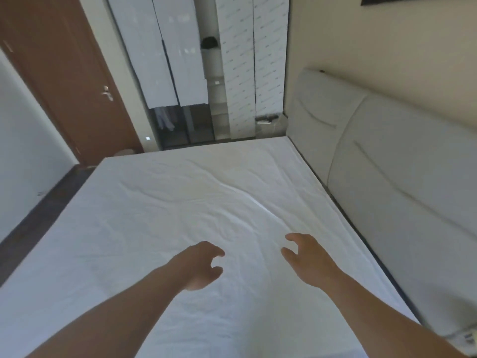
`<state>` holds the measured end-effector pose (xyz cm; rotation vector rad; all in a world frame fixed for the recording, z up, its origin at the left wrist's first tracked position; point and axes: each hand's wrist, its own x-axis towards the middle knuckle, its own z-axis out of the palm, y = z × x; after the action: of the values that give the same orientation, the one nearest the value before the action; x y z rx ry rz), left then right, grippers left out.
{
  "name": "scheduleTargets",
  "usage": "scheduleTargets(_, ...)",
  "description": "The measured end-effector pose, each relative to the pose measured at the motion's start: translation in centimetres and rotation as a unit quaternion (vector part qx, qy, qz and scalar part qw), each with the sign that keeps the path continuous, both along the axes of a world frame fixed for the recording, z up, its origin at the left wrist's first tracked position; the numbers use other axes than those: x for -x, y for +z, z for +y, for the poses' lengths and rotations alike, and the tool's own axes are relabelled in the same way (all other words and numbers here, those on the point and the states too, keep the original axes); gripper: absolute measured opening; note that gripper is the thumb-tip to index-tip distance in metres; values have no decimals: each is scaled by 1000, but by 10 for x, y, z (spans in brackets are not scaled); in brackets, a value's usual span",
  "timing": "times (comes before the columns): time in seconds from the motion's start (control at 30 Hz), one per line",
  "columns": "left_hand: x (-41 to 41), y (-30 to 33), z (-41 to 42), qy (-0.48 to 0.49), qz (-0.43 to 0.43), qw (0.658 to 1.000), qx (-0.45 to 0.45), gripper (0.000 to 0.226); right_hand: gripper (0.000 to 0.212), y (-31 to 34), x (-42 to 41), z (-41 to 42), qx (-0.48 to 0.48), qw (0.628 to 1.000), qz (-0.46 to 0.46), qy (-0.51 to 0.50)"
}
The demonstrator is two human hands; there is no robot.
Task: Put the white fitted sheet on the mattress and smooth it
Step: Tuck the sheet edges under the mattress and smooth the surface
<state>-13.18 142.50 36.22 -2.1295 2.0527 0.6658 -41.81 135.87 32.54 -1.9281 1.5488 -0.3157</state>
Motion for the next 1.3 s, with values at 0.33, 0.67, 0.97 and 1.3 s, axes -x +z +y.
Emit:
scheduleTargets(0.33,-150,32,121,54,1,998,40,52,51,45,-153,76,42,999,10,33)
scheduleTargets(0.67,-405,5,281,104,33,994,24,49,49,12,-440,191,33,992,45,113)
scheduleTargets(0.97,-590,-24,302,177,47,983,13,46,50,-28,-634,192,3,982,86,166)
scheduleTargets(1.3,-765,-11,251,189,27,982,7,45,50,-46,-846,127,-38,984,44,169)
